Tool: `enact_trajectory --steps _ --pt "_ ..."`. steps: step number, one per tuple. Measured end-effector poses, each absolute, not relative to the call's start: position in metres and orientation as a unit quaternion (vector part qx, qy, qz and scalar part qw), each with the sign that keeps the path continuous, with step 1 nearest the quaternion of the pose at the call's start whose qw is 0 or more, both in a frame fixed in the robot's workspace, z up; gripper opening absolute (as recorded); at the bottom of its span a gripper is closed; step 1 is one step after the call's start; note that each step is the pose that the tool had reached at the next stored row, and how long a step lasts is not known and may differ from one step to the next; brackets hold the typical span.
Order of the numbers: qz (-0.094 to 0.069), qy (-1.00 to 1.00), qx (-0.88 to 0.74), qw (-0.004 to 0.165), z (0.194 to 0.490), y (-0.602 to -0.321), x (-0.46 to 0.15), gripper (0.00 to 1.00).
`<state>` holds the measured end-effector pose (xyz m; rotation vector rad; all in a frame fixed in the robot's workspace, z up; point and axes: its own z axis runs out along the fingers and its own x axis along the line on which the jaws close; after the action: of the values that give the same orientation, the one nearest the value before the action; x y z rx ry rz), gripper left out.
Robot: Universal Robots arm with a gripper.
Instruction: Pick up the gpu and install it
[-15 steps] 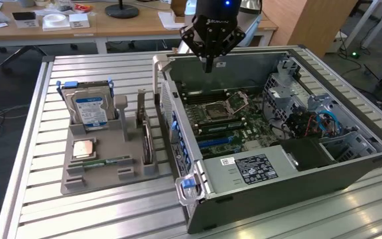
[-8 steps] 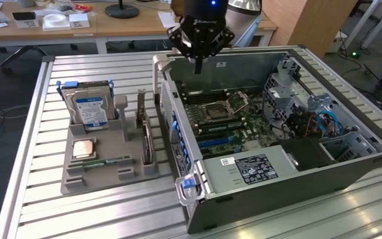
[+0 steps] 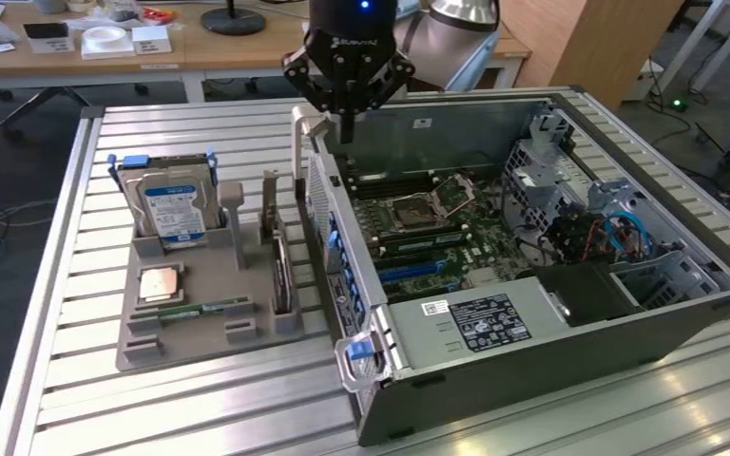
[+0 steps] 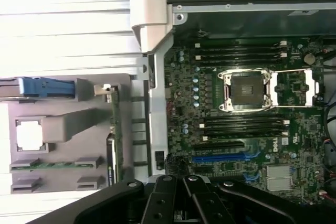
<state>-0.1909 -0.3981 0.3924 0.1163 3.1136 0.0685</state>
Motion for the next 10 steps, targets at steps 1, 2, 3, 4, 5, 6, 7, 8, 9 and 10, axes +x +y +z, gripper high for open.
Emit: enact_trajectory --steps 1,2,3,4,5,6,7,8,9,10 --pt "0.022 0.999 0.037 0.013 0.392 -0.398 -0.195 0.11" --pt "0.022 0.999 0.037 0.013 0.392 -0.398 -0.2 0.11" --pt "0.022 0.999 0.037 0.012 0.392 -0.398 -0.204 0.11" --pt "0.022 0.999 0.037 0.012 0.392 -0.397 -0.208 0.11" --pt "0.022 0.999 0.037 0.012 0.392 -0.397 -0.211 0.11" --pt "0.021 0.999 0.038 0.013 0.392 -0.397 -0.215 0.11" --pt "0.021 0.999 0.038 0.013 0.392 -0.397 -0.218 0.11" --pt "0.021 0.999 0.038 0.013 0.392 -0.397 -0.221 0.11" --pt "0.021 0.999 0.038 0.013 0.392 -0.397 -0.224 0.11" --pt "0.021 0.999 0.038 0.013 0.392 -0.397 -0.227 0.11"
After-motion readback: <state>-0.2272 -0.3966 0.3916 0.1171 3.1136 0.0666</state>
